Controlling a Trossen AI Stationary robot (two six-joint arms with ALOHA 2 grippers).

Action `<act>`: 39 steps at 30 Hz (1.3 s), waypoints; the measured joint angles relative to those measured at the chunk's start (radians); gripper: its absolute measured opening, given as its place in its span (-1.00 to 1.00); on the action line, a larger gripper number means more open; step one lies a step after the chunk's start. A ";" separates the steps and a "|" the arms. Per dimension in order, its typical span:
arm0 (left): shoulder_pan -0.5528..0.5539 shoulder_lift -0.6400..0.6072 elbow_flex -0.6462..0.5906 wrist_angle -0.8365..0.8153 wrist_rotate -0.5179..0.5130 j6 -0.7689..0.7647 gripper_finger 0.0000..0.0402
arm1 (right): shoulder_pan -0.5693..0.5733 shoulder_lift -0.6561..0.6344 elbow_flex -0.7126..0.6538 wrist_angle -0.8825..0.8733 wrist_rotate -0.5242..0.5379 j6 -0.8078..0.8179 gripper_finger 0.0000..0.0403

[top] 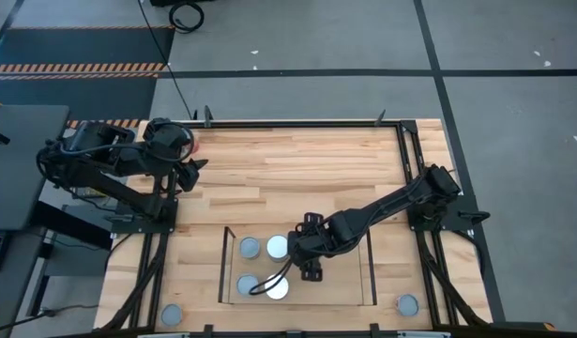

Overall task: Pick and place cans onto a shelf
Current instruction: Put the canned spaghetti sauce on the shelf

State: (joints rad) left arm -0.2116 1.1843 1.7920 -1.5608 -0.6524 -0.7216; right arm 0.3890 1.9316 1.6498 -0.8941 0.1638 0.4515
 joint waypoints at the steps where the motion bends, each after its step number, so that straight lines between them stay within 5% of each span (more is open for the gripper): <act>1: 0.000 0.000 0.000 0.000 -0.003 0.000 0.75 | 0.000 0.000 0.011 0.001 0.000 -0.004 0.58; 6: 0.000 0.000 0.000 0.000 -0.007 0.023 0.75 | -0.003 -0.003 0.100 -0.082 -0.002 -0.042 0.58; 14: 0.000 0.000 0.000 -0.001 -0.009 0.027 0.75 | 0.022 -0.017 0.129 -0.490 -0.105 -0.037 0.58; 39: 0.000 -0.002 0.000 0.000 -0.040 0.053 0.75 | 0.007 -0.017 0.036 -0.325 -0.051 -0.021 0.58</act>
State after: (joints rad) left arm -0.2119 1.1824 1.7920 -1.5612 -0.6923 -0.6685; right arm 0.3962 1.9148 1.6859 -1.2196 0.1123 0.4302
